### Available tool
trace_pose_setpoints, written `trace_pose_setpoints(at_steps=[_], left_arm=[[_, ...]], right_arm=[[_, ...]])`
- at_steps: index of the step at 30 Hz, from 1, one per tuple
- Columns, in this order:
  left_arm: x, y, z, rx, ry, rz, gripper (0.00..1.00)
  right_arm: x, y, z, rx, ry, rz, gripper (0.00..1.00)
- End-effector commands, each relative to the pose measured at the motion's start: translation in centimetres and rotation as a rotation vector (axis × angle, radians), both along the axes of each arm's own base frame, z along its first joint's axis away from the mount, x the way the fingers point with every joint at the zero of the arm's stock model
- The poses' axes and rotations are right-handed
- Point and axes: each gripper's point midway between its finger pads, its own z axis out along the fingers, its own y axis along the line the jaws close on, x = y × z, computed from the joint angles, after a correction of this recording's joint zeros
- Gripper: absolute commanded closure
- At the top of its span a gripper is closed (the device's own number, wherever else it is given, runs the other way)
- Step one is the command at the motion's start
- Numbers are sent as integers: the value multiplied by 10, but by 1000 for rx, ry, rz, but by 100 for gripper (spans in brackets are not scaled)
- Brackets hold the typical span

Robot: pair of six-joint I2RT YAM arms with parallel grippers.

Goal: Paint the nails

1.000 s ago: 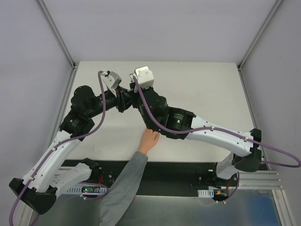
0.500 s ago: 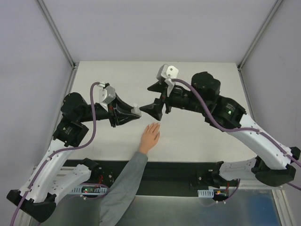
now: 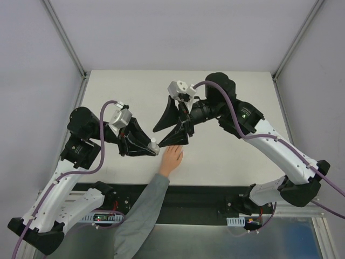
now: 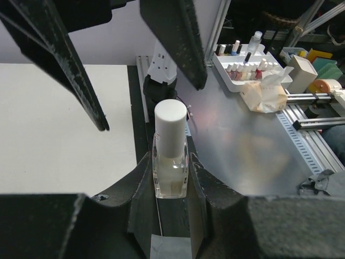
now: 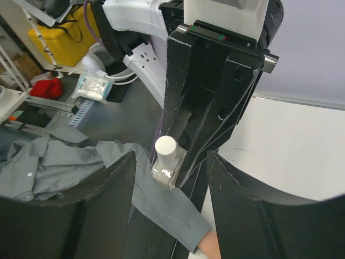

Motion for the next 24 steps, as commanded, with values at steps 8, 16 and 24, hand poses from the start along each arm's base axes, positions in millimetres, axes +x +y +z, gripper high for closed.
trace_pose_setpoints(at_steps=[8, 16, 24], left_arm=[[-19, 6, 22, -49, -98, -80, 100], [-2, -1, 29, -64, -82, -25, 100], [11, -6, 33, -73, -56, 21, 100]], right_arm=[[-16, 6, 31, 92, 21, 192, 50], [-20, 4, 29, 95, 28, 206, 56], [-18, 4, 24, 90, 25, 180, 76]])
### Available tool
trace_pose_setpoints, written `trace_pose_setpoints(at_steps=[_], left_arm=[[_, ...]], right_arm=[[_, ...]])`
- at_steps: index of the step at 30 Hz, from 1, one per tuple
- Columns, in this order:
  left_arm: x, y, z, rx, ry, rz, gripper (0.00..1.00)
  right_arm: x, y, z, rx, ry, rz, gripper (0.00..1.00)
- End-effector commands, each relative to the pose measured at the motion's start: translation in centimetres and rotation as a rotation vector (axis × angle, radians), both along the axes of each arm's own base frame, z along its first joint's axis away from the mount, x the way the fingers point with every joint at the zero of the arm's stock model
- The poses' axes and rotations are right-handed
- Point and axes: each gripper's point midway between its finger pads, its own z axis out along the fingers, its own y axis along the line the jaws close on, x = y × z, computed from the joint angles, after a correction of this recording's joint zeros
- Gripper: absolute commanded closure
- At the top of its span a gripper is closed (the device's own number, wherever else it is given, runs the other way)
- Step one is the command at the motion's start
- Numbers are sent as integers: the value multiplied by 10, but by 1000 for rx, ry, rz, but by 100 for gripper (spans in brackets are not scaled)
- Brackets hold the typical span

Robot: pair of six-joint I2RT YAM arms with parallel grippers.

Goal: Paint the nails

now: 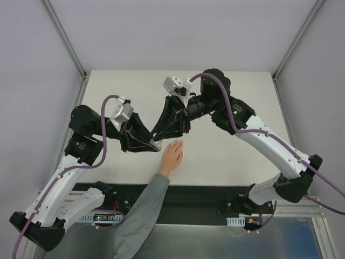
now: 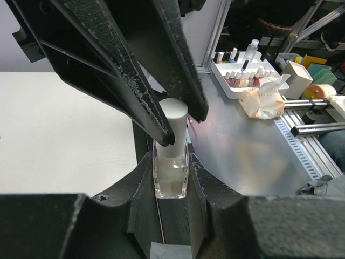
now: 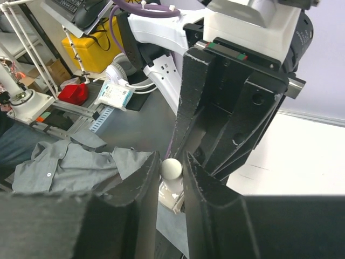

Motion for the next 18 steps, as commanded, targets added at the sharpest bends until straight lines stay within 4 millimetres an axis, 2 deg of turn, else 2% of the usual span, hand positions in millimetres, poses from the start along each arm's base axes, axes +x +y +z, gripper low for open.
trace_pose_setpoints(at_steps=[1, 2, 6, 9, 12, 13, 14, 15, 16, 18], left_arm=[[3, -1, 24, -53, -64, 38, 100], [3, -1, 25, -55, -64, 44, 100], [11, -2, 26, -59, -61, 99, 100], [23, -2, 27, -60, -64, 184, 100], [43, 0, 26, -66, -89, 312, 100], [57, 2, 25, -68, -85, 403, 100], [64, 4, 24, -70, -94, 453, 100], [72, 8, 22, -73, -120, 512, 100], [80, 11, 20, -65, -123, 560, 100], [98, 17, 18, -60, -137, 666, 100]], right_arm=[[-11, -9, 12, 56, -50, 33, 79], [-9, -9, 11, 57, -59, 17, 85], [-1, -9, 1, 38, -78, -58, 99], [11, -10, -4, 23, -93, -173, 99], [27, -12, -6, 5, -82, -325, 99], [28, -15, -2, 8, -75, -370, 99], [48, -13, -5, -10, -68, -515, 99], [58, -13, -7, -28, -60, -605, 99], [84, -18, -15, -85, -54, -866, 99], [104, -34, -19, -126, -16, -1173, 99]])
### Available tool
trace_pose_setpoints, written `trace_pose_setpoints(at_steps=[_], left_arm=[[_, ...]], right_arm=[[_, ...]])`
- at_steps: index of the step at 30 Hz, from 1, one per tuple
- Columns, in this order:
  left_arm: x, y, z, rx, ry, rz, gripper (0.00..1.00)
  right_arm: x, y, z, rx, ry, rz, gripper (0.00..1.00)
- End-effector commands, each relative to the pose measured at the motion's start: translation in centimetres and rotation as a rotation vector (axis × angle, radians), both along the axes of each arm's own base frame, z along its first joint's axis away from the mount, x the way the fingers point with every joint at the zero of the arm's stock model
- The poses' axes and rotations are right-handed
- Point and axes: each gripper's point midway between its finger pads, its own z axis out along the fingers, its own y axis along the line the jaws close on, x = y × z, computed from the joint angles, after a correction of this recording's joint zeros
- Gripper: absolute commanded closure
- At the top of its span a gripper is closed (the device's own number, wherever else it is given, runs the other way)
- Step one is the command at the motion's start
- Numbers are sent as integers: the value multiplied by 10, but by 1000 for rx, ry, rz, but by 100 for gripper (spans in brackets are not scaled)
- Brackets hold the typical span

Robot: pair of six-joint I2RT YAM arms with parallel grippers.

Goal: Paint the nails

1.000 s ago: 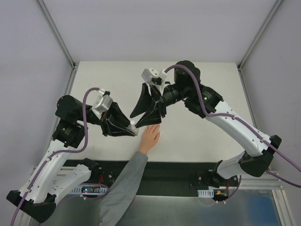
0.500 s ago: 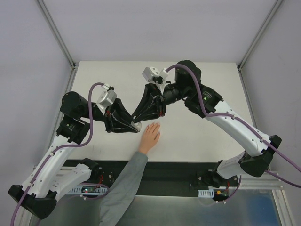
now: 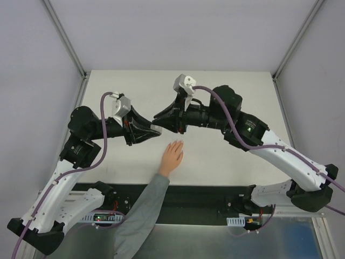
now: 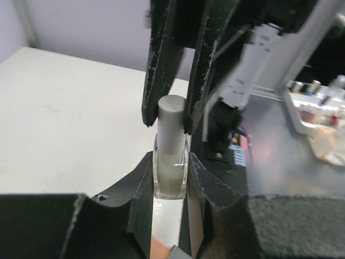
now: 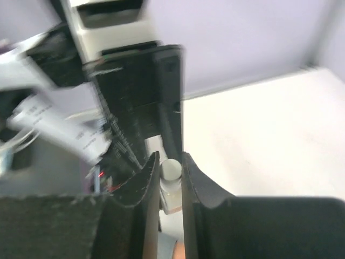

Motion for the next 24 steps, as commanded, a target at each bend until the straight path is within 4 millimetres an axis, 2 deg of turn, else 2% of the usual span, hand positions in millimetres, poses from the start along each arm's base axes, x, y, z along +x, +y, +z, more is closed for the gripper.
trace_pose_setpoints(at_steps=[1, 2, 3, 4, 6, 8, 11, 12, 13, 15, 16, 17, 19, 20, 21, 23, 24], left_arm=[[52, 19, 21, -30, -140, 342, 100], [56, 20, 21, -28, -142, 356, 100], [58, 19, 20, -22, -139, 350, 100], [58, 17, 20, -20, -137, 344, 100], [57, 15, 18, -18, -125, 330, 100], [58, 15, 16, -17, -117, 332, 100], [53, 14, 9, -10, -104, 309, 100], [50, 13, 8, -12, -94, 297, 100], [46, 12, 7, -11, -88, 270, 100], [40, 9, 5, -9, -70, 232, 100], [31, 6, 5, -7, -67, 178, 100], [28, 5, 4, -4, -62, 155, 100], [18, 3, 6, -4, -47, 99, 100], [15, 2, 7, -5, -46, 80, 100], [11, 1, 9, -6, -38, 59, 100], [-1, 0, 11, -5, -30, -10, 100], [-7, 0, 14, -7, -31, -38, 100]], right_arm=[[51, -42, -15, -59, 107, -789, 99], [50, -34, -22, -80, 93, -831, 99], [49, -32, -7, -52, 86, -868, 99], [48, -36, -8, -70, 72, -941, 99], [48, -21, -12, -106, 47, -952, 99], [44, -18, 3, -100, 17, -966, 99], [42, -13, 5, -106, 5, -962, 95], [41, -12, 6, -107, -7, -946, 91], [36, -10, 15, -77, -10, -897, 77], [32, -9, 13, -95, -57, -824, 63], [25, -7, 20, -74, -51, -706, 48], [21, -6, 14, -88, -55, -636, 42], [16, -6, 14, -67, -8, -458, 32], [12, -14, 21, -41, 10, -399, 29], [7, -15, 19, -39, 26, -323, 29], [-6, -25, 28, -6, 2, -159, 20], [-11, -25, 24, -9, -16, -101, 18]])
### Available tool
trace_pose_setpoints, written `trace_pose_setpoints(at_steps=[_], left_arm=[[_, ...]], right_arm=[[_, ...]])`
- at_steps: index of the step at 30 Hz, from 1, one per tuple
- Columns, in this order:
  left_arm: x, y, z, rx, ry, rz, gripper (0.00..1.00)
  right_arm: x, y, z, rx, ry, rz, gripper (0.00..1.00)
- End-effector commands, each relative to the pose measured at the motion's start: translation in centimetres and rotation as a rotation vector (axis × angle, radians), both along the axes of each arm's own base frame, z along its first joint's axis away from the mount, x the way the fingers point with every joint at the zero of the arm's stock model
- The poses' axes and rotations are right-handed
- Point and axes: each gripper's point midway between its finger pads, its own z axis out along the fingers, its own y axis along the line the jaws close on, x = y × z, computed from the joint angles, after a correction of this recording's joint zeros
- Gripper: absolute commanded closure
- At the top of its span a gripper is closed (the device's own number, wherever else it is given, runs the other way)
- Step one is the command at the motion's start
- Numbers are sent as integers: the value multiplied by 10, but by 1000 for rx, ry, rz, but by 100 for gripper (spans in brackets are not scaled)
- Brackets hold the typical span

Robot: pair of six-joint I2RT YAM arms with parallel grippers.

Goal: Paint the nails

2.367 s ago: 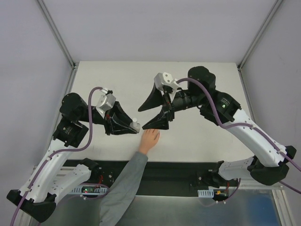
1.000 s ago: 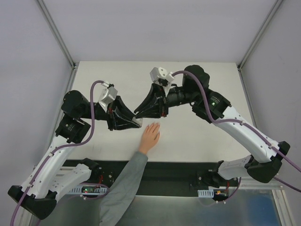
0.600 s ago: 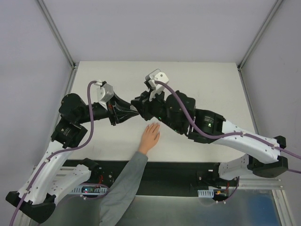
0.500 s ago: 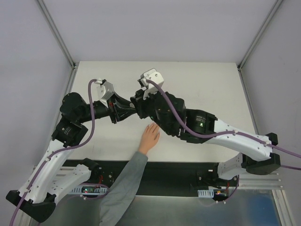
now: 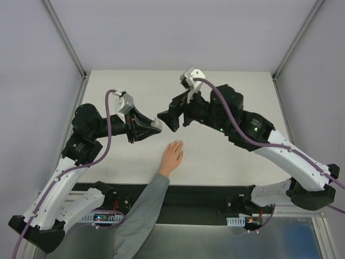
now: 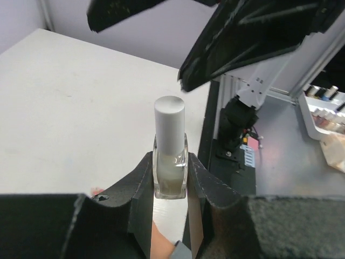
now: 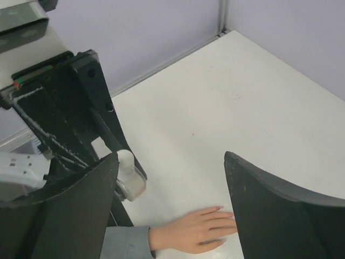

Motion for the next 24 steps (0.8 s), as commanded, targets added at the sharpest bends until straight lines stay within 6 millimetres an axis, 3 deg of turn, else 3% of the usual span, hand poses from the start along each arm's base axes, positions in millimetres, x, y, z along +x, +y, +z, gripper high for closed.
trace_pose_setpoints(at_steps=[1, 3, 4, 7, 14, 24], left_arm=[[-36, -2, 29, -40, -43, -192, 100], [-59, -1, 32, -33, -27, -338, 100], [-66, 0, 33, -31, -19, -383, 100], [-83, 5, 34, -26, -11, -478, 100], [-100, 12, 36, -32, -34, -524, 100], [-96, 10, 34, -30, -39, -538, 100]], right_arm=[[-76, -7, 30, 93, -82, 577, 14], [-90, -13, 29, 97, -104, 715, 13], [-115, -18, 30, 111, -116, 884, 13], [-136, -25, 34, 146, -149, 1064, 14], [-119, -8, 37, 159, -156, 1082, 23], [-113, 8, 37, 180, -116, 1134, 42]])
